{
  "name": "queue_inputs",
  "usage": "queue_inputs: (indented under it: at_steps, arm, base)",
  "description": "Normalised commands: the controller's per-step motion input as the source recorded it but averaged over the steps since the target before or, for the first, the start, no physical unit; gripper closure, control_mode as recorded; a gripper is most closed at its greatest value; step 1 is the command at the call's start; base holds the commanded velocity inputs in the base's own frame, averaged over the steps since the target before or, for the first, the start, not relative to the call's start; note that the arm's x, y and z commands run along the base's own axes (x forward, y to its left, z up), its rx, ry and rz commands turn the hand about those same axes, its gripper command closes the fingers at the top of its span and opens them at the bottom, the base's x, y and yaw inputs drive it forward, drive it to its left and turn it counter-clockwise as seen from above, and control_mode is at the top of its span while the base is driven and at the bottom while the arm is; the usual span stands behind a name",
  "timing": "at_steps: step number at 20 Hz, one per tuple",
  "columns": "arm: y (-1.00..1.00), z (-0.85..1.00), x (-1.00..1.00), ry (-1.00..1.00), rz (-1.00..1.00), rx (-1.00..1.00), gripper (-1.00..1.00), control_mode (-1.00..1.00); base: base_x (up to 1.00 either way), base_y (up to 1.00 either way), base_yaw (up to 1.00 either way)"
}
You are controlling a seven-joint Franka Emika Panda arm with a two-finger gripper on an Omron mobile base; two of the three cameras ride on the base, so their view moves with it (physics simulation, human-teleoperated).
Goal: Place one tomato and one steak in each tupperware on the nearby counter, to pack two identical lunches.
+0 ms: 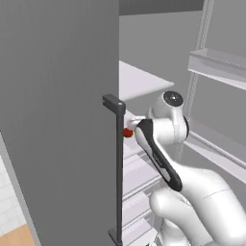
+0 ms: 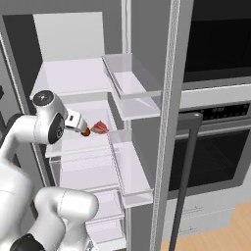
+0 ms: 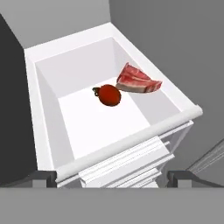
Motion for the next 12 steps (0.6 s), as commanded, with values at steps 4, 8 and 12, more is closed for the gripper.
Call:
queue_inputs:
  at_steps: [4,8,12]
  arm:
    - [-0.23,-0.37,0.9,0.01,0.01,0.0,-1.0,-1.0]
    - [-0.26,-0.51,0.5,0.05,0.12,0.0,-1.0,-1.0]
    - [0.0,-0.28,0.62,0.0,0.03,0.02,-1.0,-1.0]
  base:
    - [0.0,0.0,0.0]
    - [0.0,0.0,0.0]
    - [0.0,0.0,0.0]
